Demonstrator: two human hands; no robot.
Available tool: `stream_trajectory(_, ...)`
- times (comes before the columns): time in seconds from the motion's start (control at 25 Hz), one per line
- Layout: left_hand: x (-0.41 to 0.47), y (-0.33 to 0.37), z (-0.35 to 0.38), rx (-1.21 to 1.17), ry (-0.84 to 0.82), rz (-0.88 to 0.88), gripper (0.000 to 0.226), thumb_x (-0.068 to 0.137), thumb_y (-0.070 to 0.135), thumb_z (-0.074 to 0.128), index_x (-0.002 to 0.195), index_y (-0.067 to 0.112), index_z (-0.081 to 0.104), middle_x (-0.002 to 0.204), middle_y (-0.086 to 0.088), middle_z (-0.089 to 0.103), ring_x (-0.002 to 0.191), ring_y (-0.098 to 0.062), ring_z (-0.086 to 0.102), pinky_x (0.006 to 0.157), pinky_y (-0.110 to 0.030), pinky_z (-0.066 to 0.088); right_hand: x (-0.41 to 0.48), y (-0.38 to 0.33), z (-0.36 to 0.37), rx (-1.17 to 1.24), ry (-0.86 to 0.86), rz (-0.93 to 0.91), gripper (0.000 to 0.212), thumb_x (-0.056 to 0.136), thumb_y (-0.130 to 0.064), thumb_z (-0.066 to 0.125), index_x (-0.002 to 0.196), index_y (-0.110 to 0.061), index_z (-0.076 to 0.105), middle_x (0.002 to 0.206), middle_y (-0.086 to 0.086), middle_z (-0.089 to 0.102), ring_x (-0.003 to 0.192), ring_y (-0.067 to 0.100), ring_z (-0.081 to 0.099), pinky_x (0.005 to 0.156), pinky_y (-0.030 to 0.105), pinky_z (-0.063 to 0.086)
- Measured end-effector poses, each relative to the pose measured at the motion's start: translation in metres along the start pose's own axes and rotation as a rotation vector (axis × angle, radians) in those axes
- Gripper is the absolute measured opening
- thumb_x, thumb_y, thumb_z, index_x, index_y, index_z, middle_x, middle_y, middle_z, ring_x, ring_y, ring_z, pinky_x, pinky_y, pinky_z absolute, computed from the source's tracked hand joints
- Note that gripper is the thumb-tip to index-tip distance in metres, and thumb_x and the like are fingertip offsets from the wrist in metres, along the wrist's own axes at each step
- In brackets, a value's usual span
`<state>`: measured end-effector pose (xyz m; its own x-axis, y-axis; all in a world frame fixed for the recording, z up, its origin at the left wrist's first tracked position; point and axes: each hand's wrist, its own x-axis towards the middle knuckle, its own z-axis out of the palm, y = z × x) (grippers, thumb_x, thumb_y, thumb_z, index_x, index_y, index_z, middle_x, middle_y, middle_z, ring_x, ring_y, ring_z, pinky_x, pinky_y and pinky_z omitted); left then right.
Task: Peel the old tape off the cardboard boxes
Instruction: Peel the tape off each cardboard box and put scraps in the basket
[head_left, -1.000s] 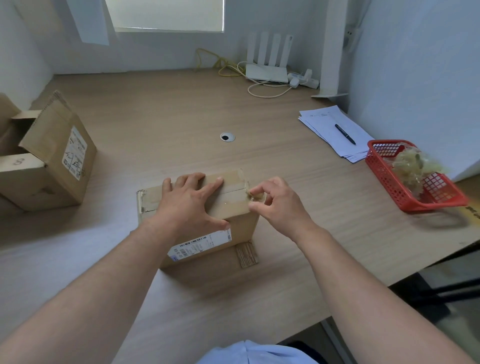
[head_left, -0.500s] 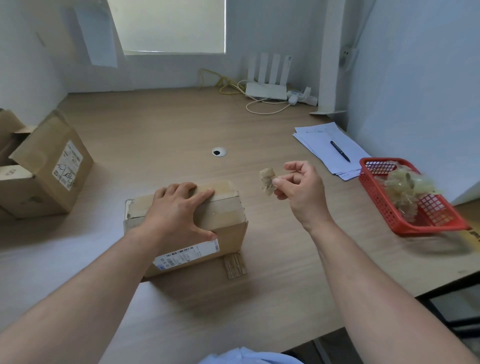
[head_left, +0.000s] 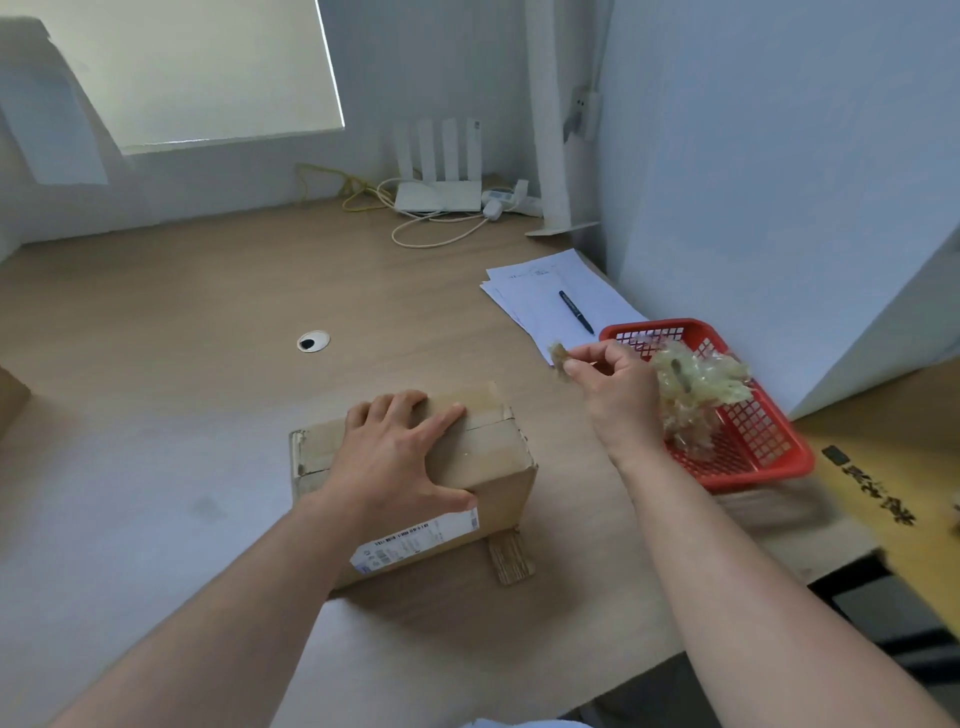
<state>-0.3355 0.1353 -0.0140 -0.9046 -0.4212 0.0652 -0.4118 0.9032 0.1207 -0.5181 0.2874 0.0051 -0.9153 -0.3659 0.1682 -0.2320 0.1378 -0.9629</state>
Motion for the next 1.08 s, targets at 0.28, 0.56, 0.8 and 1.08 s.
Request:
stream_trajectory(0.28, 0.053, 0.066, 0.017, -0.046, -0.012, 0.087, 0.101, 0.052, 0.089, 0.045, 0.143, 0.05, 0.026, 0.145, 0.003, 0.026, 0.131, -0.017, 0.016, 0.111, -0.033, 0.005, 0.071, 0.053, -0.098, -0.402, 0.304, 0.039, 0.006, 0.083, -0.019, 0.065, 0.078, -0.023, 0.063, 0.105, -0.002, 0.044, 0.099, 0.025, 0.055, 0.09, 0.033, 0.044)
stream_trajectory(0.56, 0.082, 0.088, 0.021, -0.045, -0.017, 0.097, 0.101, 0.052, 0.091, 0.043, 0.143, 0.051, 0.025, 0.144, 0.006, 0.026, 0.131, -0.015, 0.016, 0.11, -0.031, 0.004, 0.099, 0.093, -0.121, -0.762, 0.257, 0.066, 0.012, 0.089, -0.02, 0.058, 0.09, -0.018, 0.07, 0.103, 0.003, 0.066, 0.103, 0.028, 0.049, 0.086, 0.038, 0.032)
stream_trajectory(0.8, 0.093, 0.092, 0.026, -0.039, -0.011, 0.098, 0.101, 0.051, 0.092, 0.043, 0.142, 0.051, 0.027, 0.142, 0.006, 0.028, 0.13, -0.016, 0.018, 0.109, -0.032, 0.005, 0.104, 0.114, -0.127, -1.082, 0.03, 0.076, 0.03, 0.097, -0.026, 0.042, 0.11, -0.027, 0.069, 0.118, 0.003, 0.062, 0.111, 0.025, 0.045, 0.09, 0.039, 0.029)
stream_trajectory(1.08, 0.09, 0.089, 0.028, -0.042, -0.02, 0.083, 0.104, 0.05, 0.094, 0.041, 0.143, 0.052, 0.024, 0.143, 0.006, 0.026, 0.131, -0.015, 0.017, 0.109, -0.03, 0.003, 0.104, 0.117, -0.129, -1.161, -0.111, 0.12, 0.051, 0.099, -0.04, 0.025, 0.147, -0.023, 0.024, 0.143, 0.007, 0.045, 0.128, 0.03, 0.04, 0.1, 0.049, 0.029)
